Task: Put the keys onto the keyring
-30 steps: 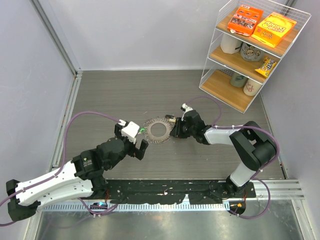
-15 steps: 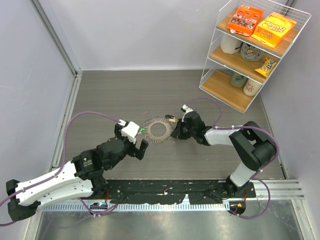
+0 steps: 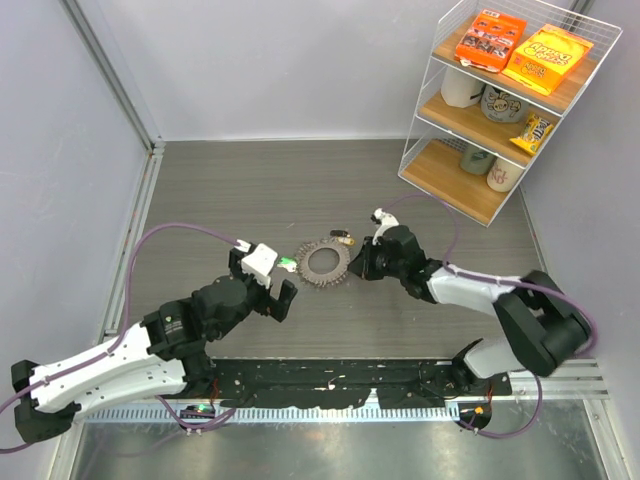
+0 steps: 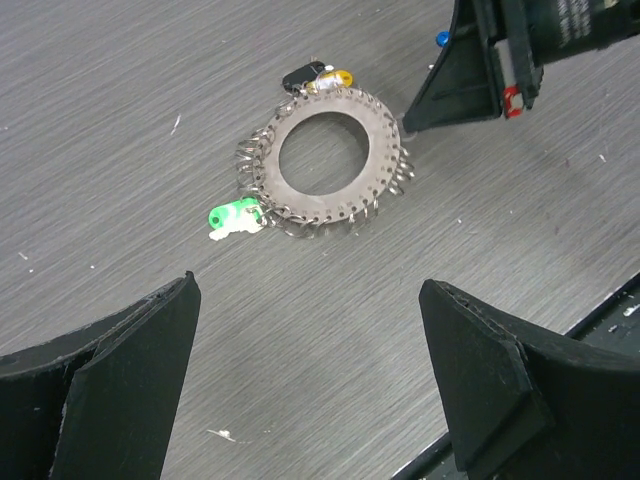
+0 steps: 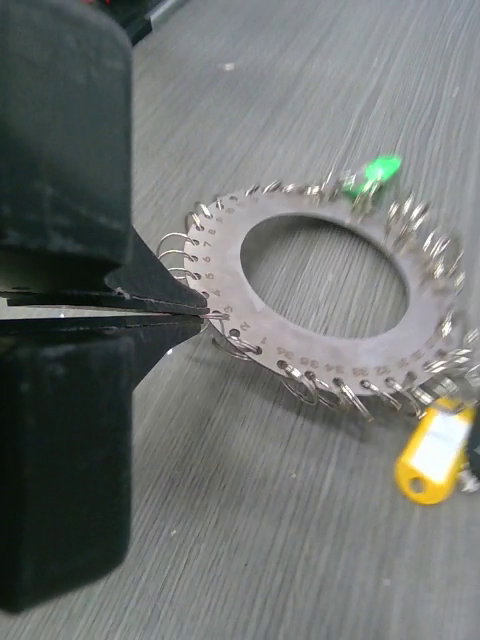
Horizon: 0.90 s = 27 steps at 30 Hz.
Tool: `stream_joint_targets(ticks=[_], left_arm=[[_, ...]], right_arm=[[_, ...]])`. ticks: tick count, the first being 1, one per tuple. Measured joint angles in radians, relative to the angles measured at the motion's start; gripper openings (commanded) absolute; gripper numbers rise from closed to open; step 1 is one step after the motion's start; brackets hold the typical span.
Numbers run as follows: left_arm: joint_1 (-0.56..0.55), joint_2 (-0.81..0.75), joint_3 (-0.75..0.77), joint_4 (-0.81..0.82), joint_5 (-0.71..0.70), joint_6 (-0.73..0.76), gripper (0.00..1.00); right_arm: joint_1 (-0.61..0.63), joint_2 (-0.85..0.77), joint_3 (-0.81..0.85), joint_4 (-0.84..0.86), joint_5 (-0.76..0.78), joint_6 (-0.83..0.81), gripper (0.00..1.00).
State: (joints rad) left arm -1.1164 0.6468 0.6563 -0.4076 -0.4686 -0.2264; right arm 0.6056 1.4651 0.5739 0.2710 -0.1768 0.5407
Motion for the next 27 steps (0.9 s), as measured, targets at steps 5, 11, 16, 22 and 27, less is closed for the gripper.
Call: stream_joint_targets(ticks=[5, 11, 16, 22, 27], left_arm=[[0.000, -0.029, 0.005, -0.015, 0.029, -0.013, 0.99], [0.000, -0.078, 0.023, -0.016, 0.092, -0.031, 0.99], [0.000, -0.122, 0.053, -0.006, 0.161, -0.030, 0.99], [0.000, -0.169, 0.072, 0.044, 0.246, -0.032, 0.99], [0.000, -0.169, 0.074, 0.082, 0.317, -0.037, 0.99]], right_arm=[[0.003, -0.203, -0.011, -0.027, 0.001, -0.055, 0.06], [0.019, -0.398, -0.011, -0.100, -0.011, -0.141, 0.05], [0.038, -0.513, 0.012, -0.218, -0.058, -0.225, 0.05], [0.071, -0.617, 0.062, -0.315, -0.149, -0.296, 0.06], [0.126, -0.678, 0.100, -0.371, -0.220, -0.337, 0.06]])
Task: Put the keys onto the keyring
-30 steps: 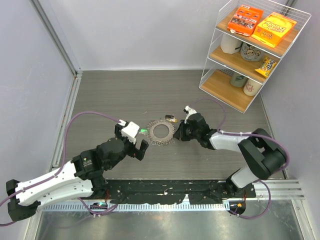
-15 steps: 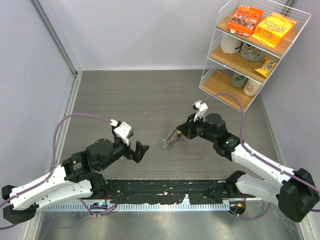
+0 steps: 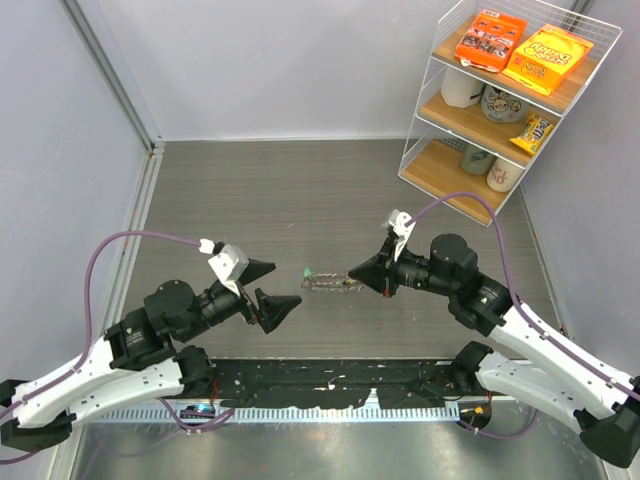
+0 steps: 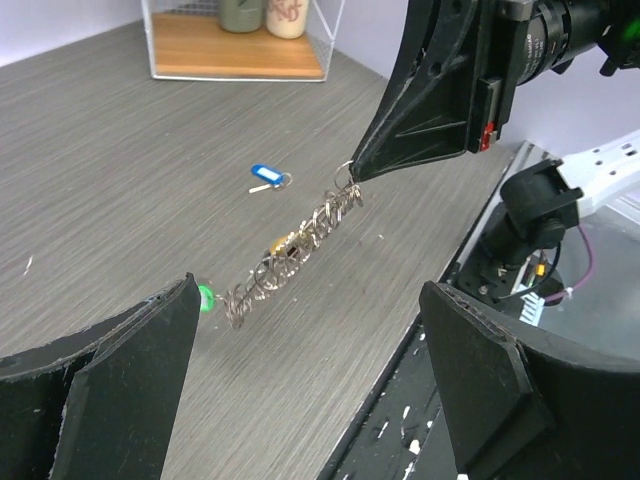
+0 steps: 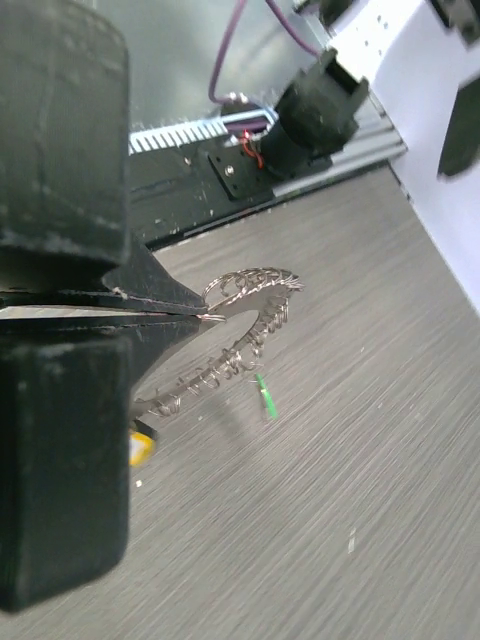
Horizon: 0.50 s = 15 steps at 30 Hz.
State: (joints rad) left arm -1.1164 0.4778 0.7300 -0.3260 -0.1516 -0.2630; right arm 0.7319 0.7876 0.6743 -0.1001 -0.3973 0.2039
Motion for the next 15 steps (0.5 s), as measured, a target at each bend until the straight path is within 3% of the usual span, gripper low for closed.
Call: stream_joint_targets(ticks=[15], left_arm=[[0.000, 0.024, 0.033, 0.126, 0.180, 0.001, 0.99]], right_arm=[[0.140, -0.029, 0.210, -0.077, -0.152, -0.101, 0.06]])
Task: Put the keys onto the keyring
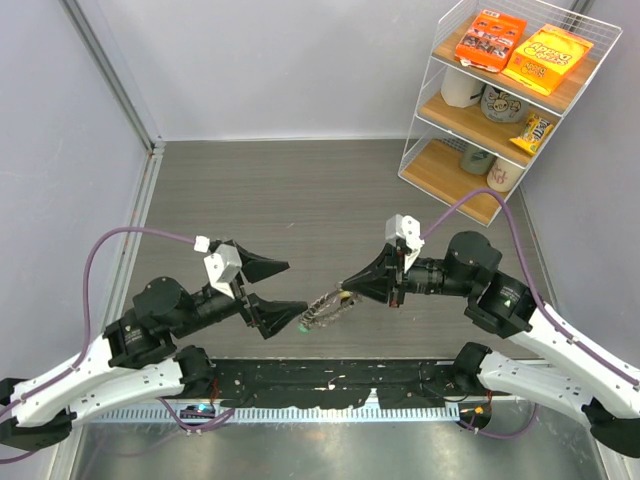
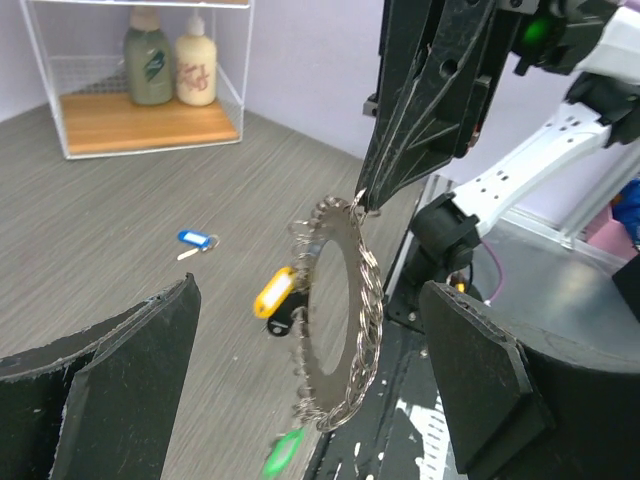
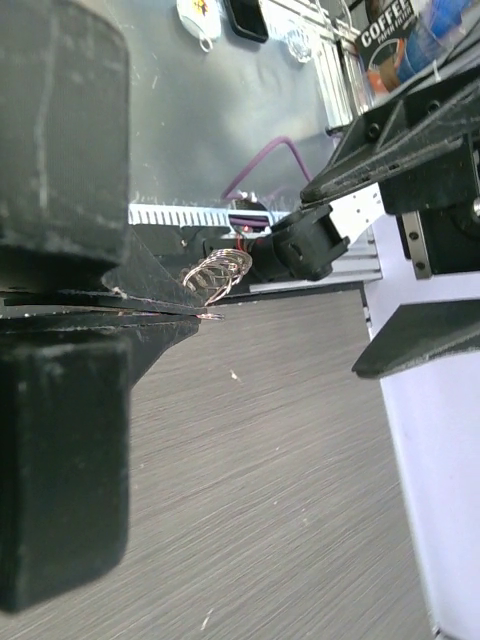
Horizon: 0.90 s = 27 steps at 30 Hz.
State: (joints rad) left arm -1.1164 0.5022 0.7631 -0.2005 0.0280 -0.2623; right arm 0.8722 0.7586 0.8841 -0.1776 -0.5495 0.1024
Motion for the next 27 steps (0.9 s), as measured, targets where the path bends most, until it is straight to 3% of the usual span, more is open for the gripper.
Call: stream_joint_targets(ticks=[16, 27], left_arm=[[0.000, 0.072, 0.035, 0.148, 0.143, 0.002, 0.99], [0.000, 0.108, 0.039, 0.214, 0.212, 0.004, 0.81]], right_arm=[[0.087, 0.052, 0.129, -0.018, -0.027, -0.044, 0.05], [0.124, 0.073, 0.164, -0.018, -0.026, -0.053, 0.06]])
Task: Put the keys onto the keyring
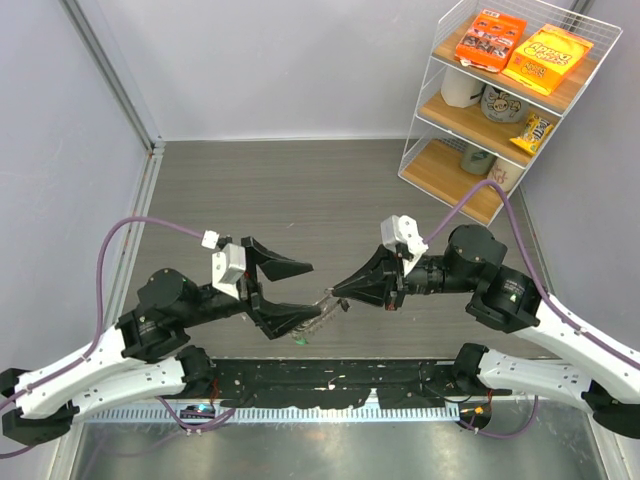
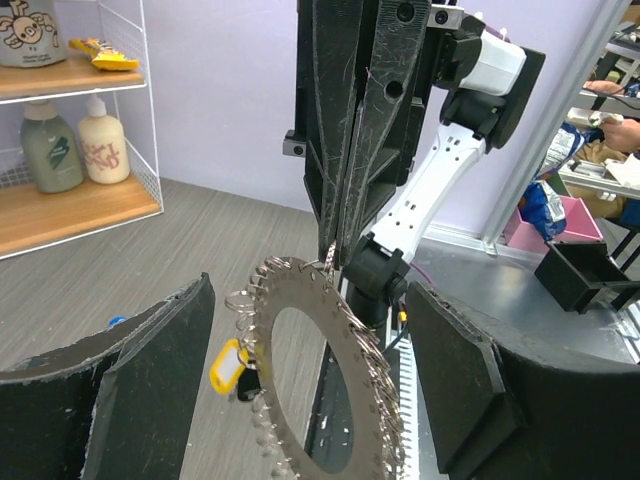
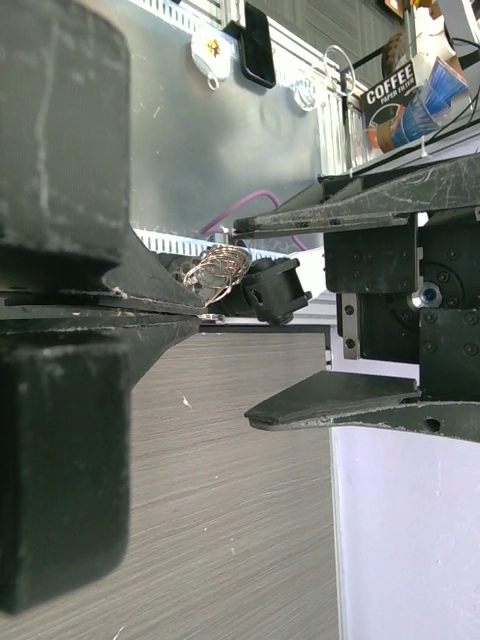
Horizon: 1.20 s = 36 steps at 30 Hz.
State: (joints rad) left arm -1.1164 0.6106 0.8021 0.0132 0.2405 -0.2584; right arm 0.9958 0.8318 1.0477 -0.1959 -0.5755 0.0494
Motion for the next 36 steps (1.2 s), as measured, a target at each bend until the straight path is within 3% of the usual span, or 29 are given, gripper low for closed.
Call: stream_joint_targets(ticks=[7, 17, 28, 36], left_arm=[[0.000, 0.025, 0.001, 0.029, 0.035, 0.002, 0.65], [0.000, 0.049, 0.026, 0.042, 0.077, 0.004, 0.34], [0.000, 0.060, 0.035, 0.042, 0.130, -0.002, 0.31], [0.000, 0.068, 0.047, 0.042, 0.157, -0.006, 0.24]], right_arm=[[0.029, 0.000, 0.014, 0.000, -0.003, -0.005, 0.05], [0.054, 0.009, 0.028, -0.008, -0.003, -0.029, 0.05], [0.064, 0.013, 0.037, -0.008, 0.014, -0.034, 0.06], [0.073, 0.020, 0.050, -0.008, 0.016, -0.054, 0.06]])
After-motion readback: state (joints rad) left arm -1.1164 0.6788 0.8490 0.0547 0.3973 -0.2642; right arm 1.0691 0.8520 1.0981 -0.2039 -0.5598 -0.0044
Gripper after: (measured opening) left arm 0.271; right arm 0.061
